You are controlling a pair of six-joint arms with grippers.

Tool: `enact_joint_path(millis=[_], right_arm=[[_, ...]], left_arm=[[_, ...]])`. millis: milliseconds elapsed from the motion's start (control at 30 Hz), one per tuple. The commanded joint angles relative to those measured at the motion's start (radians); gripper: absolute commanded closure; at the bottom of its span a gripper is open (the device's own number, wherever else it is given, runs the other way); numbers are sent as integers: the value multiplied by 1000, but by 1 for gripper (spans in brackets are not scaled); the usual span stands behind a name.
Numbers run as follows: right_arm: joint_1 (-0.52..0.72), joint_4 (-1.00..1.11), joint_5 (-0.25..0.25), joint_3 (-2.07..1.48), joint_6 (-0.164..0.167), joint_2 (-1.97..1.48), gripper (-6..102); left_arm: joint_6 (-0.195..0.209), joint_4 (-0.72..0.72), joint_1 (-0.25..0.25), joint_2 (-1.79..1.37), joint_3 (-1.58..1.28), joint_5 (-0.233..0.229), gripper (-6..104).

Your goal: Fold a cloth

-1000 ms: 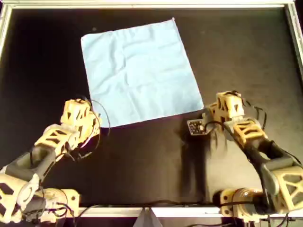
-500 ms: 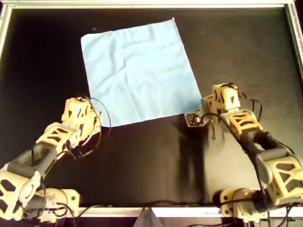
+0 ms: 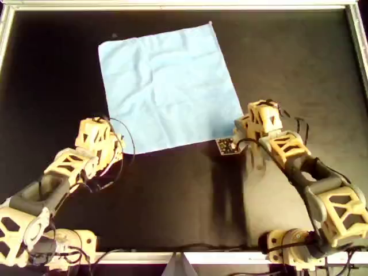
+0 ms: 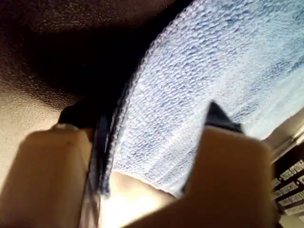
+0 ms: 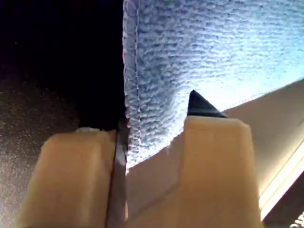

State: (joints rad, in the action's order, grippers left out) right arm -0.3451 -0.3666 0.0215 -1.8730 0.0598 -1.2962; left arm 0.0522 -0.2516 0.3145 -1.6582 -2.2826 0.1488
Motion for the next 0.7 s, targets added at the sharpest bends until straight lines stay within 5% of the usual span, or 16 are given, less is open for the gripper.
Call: enact_joint_path(millis=[0,367,667], right_arm=[[5,51,-5,57,-5,-15,50],[-3,51,-8,83,-5,-14,94],[-2,51,-8,61,-3,-21,97]], left_arm=[[3,12,28,-2,29,-5,43],[3,12,28,-21,66,-3,96],[-6,11,28,-20,69,-3,99]])
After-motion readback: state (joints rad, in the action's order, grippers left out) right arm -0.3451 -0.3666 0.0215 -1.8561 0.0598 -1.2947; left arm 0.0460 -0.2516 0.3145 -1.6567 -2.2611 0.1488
